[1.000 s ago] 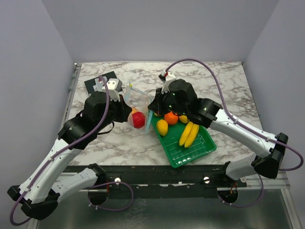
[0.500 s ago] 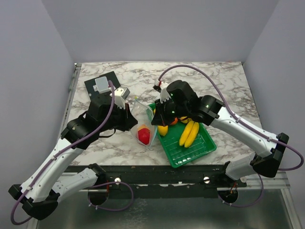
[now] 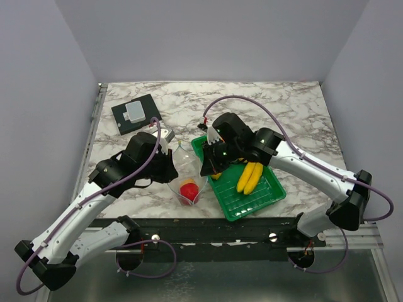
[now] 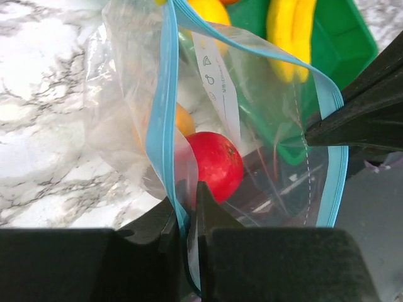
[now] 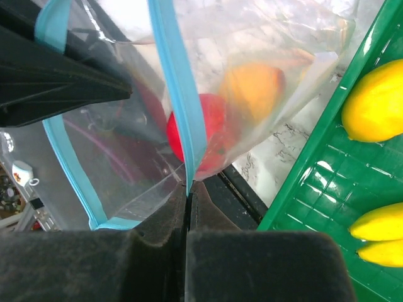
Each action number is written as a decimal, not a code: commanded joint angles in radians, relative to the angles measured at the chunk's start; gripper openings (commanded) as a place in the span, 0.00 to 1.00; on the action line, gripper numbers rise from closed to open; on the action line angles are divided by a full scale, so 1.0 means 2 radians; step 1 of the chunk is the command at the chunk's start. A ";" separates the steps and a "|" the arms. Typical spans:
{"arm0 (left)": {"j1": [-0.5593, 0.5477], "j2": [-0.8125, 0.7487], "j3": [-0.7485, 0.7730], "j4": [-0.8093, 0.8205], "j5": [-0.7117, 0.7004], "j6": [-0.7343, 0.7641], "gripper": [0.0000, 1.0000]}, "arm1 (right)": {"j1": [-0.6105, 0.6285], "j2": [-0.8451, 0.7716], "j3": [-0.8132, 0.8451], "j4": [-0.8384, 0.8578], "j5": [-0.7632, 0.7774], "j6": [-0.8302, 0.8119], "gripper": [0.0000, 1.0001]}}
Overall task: Place the food in the zip-top bag and seal the zipper
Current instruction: Adjust the zipper food storage bag at the center of the board.
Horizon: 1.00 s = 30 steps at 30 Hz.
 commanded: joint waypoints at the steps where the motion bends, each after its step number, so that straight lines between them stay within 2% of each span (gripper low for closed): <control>1: -0.002 -0.002 -0.003 -0.023 -0.060 0.009 0.16 | 0.000 0.029 0.019 0.002 0.003 0.006 0.01; 6: -0.001 -0.006 0.008 -0.031 -0.084 0.008 0.20 | 0.000 0.036 0.021 0.005 0.024 0.014 0.01; 14: -0.002 -0.009 0.023 -0.051 -0.105 0.008 0.20 | 0.000 0.034 0.020 0.009 0.061 0.026 0.01; 23: -0.001 -0.023 0.044 -0.053 -0.096 -0.003 0.31 | 0.000 0.033 0.014 0.023 0.057 0.032 0.01; 27: -0.001 -0.022 0.037 -0.053 -0.089 -0.005 0.30 | 0.000 0.030 0.013 0.026 0.060 0.033 0.01; 30: -0.001 -0.021 0.029 -0.049 -0.082 -0.006 0.24 | 0.000 0.027 0.011 0.028 0.060 0.036 0.01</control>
